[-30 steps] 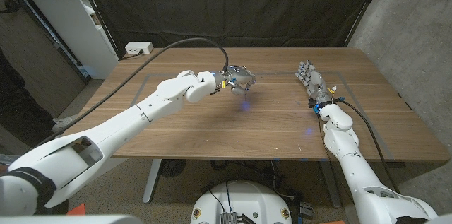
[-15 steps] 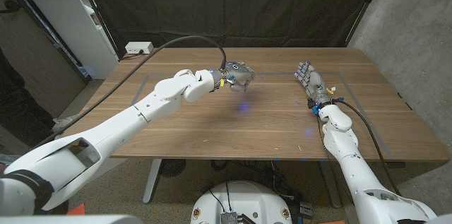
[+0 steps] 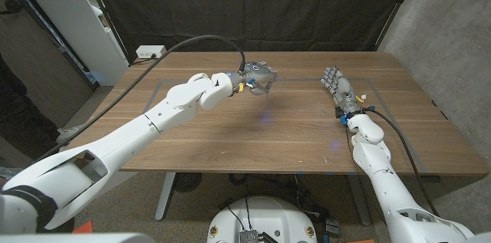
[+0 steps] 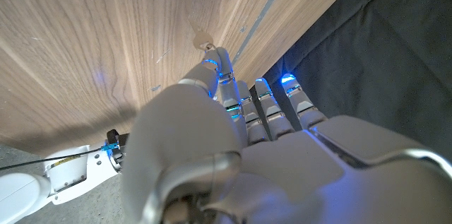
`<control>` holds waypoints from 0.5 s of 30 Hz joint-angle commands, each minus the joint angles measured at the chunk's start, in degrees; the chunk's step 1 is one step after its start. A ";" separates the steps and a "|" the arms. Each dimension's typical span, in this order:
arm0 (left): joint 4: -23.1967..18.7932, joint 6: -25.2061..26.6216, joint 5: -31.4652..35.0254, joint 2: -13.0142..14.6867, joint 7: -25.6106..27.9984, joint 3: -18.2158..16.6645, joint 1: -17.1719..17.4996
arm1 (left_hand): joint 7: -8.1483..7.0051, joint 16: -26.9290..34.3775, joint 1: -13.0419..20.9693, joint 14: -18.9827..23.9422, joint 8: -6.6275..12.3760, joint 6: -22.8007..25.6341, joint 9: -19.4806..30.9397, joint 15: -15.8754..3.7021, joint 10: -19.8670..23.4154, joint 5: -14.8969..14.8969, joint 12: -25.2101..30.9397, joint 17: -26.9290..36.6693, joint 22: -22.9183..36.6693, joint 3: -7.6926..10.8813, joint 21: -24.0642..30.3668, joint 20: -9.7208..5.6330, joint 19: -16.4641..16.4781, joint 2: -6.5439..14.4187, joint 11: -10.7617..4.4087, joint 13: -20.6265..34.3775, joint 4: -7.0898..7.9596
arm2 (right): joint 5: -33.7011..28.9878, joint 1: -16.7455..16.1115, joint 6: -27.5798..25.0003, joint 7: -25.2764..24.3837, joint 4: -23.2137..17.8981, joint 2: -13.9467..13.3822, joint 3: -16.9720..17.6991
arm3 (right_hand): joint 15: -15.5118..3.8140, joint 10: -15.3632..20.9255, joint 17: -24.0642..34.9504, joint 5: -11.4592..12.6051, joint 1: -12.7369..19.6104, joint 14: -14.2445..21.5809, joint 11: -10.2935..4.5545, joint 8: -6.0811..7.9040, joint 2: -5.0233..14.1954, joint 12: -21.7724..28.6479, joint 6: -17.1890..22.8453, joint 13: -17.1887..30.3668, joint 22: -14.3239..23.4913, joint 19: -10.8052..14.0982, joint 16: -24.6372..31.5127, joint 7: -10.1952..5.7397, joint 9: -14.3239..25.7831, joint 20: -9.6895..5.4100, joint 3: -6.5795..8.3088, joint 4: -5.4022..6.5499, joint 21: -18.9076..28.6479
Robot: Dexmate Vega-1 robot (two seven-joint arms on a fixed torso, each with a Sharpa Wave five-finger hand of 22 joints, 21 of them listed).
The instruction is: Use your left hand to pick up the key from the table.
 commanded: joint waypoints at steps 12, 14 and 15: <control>-2.39 1.06 1.30 0.36 1.58 -1.31 0.75 | -1.88 -0.45 0.33 0.67 1.60 2.67 1.76 -0.87 0.83 0.06 0.61 0.38 0.09 0.52 0.53 -0.58 -0.08 0.34 -0.67 0.14 0.09 | 0.31 -1.04 -0.17 -0.43 -1.98 -0.49 -0.30 | -0.15 0.32 0.23 -0.36 -0.28 0.44 0.02 0.03 -0.07 -0.04 0.41 0.29 0.19 -0.33 0.29 -0.16 0.25 -1.49 0.67 -0.08 -0.14; -2.46 1.05 1.31 0.38 1.59 -1.36 0.75 | -1.93 -0.47 0.35 0.67 1.66 2.63 1.90 -0.90 0.91 0.05 0.66 0.41 0.08 0.52 0.57 -0.56 -0.09 0.36 -0.64 0.14 0.10 | 0.28 -1.06 -0.26 -0.47 -2.07 -0.55 -0.35 | -0.14 0.35 0.23 -0.36 -0.28 0.43 0.04 0.03 -0.07 -0.03 0.41 0.29 0.19 -0.34 0.28 -0.12 0.25 -1.49 0.69 -0.08 -0.14; -2.48 1.06 1.38 0.39 1.76 -1.39 0.78 | -1.85 -0.47 0.37 0.66 1.64 2.55 1.95 -0.84 0.96 0.05 0.68 0.43 0.08 0.54 0.57 -0.53 -0.13 0.40 -0.64 0.13 0.11 | 0.30 -1.05 -0.29 -0.46 -2.11 -0.58 -0.35 | -0.15 0.31 0.23 -0.37 -0.28 0.44 0.05 0.03 -0.07 -0.04 0.41 0.29 0.19 -0.35 0.29 -0.12 0.25 -1.49 0.70 -0.09 -0.15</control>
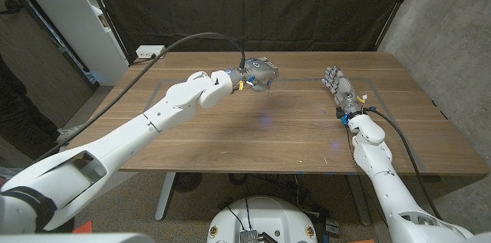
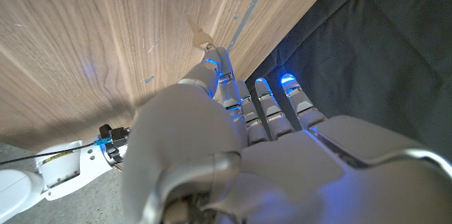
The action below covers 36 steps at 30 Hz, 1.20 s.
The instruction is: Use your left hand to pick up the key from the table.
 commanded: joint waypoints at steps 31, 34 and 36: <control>-2.78 1.29 1.41 0.46 3.14 -2.16 0.68 | -1.66 -0.32 0.76 0.95 1.80 2.60 2.50 -1.28 0.97 -0.04 0.71 0.26 0.03 0.58 0.81 -0.61 0.00 0.39 -0.37 0.04 -0.21 | 0.02 -1.02 -0.25 -0.96 -2.25 -0.66 -0.57 | -0.09 0.34 0.23 -0.39 -0.31 0.49 0.01 0.04 -0.09 -0.04 0.45 0.29 0.18 -0.34 0.28 -0.13 0.25 -1.56 0.61 0.08 -0.10; -2.93 1.28 1.45 0.44 3.46 -2.28 0.64 | -1.62 -0.37 0.77 0.93 1.86 2.67 2.58 -1.22 1.03 -0.07 0.75 0.26 0.03 0.59 0.85 -0.68 -0.02 0.36 -0.41 0.03 -0.20 | -0.03 -1.08 -0.13 -1.02 -2.25 -0.65 -0.64 | -0.15 0.37 0.23 -0.39 -0.31 0.48 0.02 0.05 -0.08 -0.03 0.46 0.29 0.18 -0.36 0.28 -0.14 0.25 -1.58 0.63 0.07 -0.11; -3.08 1.28 1.57 0.44 3.52 -2.29 0.61 | -1.66 -0.40 0.75 0.93 1.86 2.68 2.60 -1.28 1.08 -0.08 0.78 0.26 0.02 0.60 0.87 -0.69 -0.02 0.36 -0.39 0.03 -0.18 | -0.05 -1.17 -0.20 -1.06 -2.32 -0.68 -0.67 | -0.11 0.36 0.23 -0.40 -0.32 0.49 0.07 0.03 -0.08 -0.04 0.44 0.29 0.18 -0.33 0.28 -0.14 0.25 -1.59 0.64 0.06 -0.10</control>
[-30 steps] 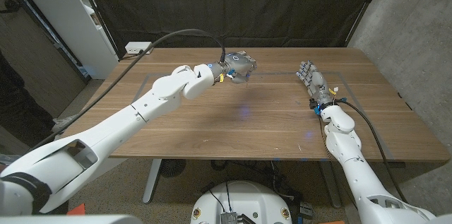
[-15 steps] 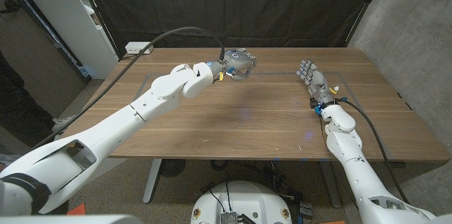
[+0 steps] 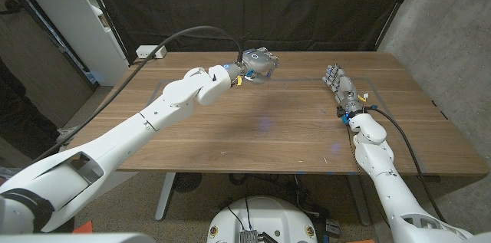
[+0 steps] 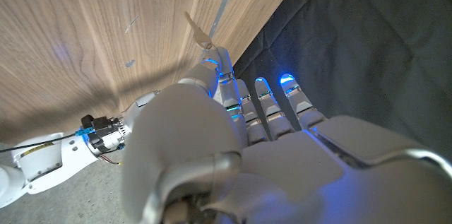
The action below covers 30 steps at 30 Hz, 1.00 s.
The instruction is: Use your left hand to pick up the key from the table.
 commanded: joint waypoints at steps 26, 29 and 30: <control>-1.62 0.65 1.45 -0.67 3.66 -0.71 0.09 | -1.97 -0.70 0.44 0.52 1.88 2.49 2.90 -1.37 0.93 0.23 0.69 0.17 -0.03 0.57 0.88 -0.38 -0.09 0.41 -0.28 -0.01 0.12 | 0.26 -1.61 -0.05 -0.58 -1.80 -0.46 0.08 | -0.09 0.36 0.22 -0.14 -0.34 0.55 -0.02 0.04 -0.10 -0.05 0.47 0.29 0.18 -0.20 0.29 -0.12 0.25 -1.85 0.56 -0.25 -0.10; -1.75 0.53 1.46 -0.67 3.62 -0.68 0.00 | -1.86 -0.73 0.37 0.60 1.85 2.39 2.95 -1.46 0.93 0.20 0.71 0.16 -0.03 0.55 0.92 -0.32 -0.11 0.37 -0.29 -0.01 0.16 | 0.26 -1.77 -0.11 -0.70 -2.10 -0.51 0.13 | -0.10 0.40 0.22 -0.14 -0.34 0.54 0.01 0.04 -0.10 -0.03 0.47 0.29 0.18 -0.20 0.28 -0.15 0.25 -1.87 0.58 -0.26 -0.10; -1.73 0.46 1.52 -0.69 3.70 -0.65 -0.05 | -1.92 -0.74 0.34 0.60 1.85 2.40 2.96 -1.42 0.93 0.20 0.72 0.16 -0.03 0.56 0.94 -0.31 -0.11 0.40 -0.20 -0.01 0.19 | 0.28 -1.80 -0.11 -0.73 -2.16 -0.52 0.14 | -0.10 0.43 0.22 -0.15 -0.34 0.57 0.07 0.05 -0.10 -0.02 0.49 0.29 0.18 -0.22 0.29 -0.12 0.25 -1.81 0.59 -0.27 -0.11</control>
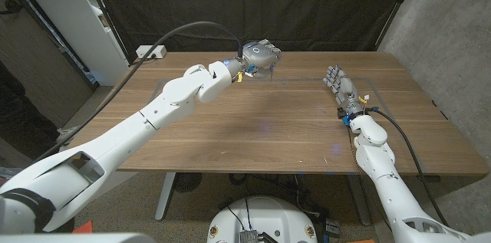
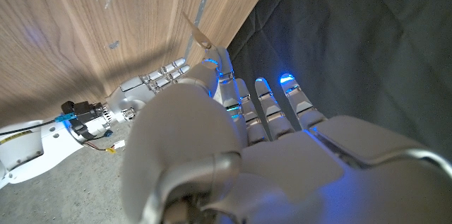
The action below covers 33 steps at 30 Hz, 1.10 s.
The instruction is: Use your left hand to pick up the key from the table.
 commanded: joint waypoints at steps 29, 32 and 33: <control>6.21 -8.52 -1.41 0.67 8.30 0.41 -3.68 | -2.04 -0.43 0.31 0.98 1.78 2.65 3.06 -1.68 0.82 0.07 0.62 0.30 -0.08 0.47 0.67 -0.42 -0.32 0.44 -0.31 -0.05 0.12 | -3.77 -7.62 -1.33 -9.80 -10.62 1.49 -1.61 | -0.10 0.46 0.23 -0.07 -0.43 0.96 0.07 0.02 -0.20 -0.03 0.46 0.29 0.18 0.09 0.39 -0.10 0.25 -1.81 0.44 -0.08 0.02; 7.50 -9.92 -1.77 0.67 9.26 0.57 -4.32 | -1.95 -0.45 0.32 1.02 1.78 2.65 3.10 -1.67 0.78 0.05 0.61 0.31 -0.09 0.47 0.72 -0.44 -0.30 0.42 -0.42 -0.05 0.09 | -4.50 -8.84 -1.53 -11.42 -12.07 1.73 -1.96 | -0.09 0.46 0.23 -0.07 -0.44 0.99 0.09 0.02 -0.21 -0.03 0.46 0.29 0.18 0.11 0.39 -0.10 0.25 -1.79 0.45 -0.08 0.02; 7.98 -10.38 -1.89 0.65 9.69 0.61 -4.50 | -1.99 -0.48 0.31 1.00 1.78 2.60 3.13 -1.67 0.75 0.05 0.60 0.31 -0.09 0.49 0.74 -0.45 -0.30 0.46 -0.40 -0.05 0.11 | -4.82 -9.25 -1.61 -12.03 -12.55 1.78 -2.08 | -0.08 0.46 0.23 -0.07 -0.44 0.98 0.06 0.03 -0.21 -0.03 0.46 0.29 0.18 0.12 0.39 -0.09 0.25 -1.78 0.45 -0.08 0.03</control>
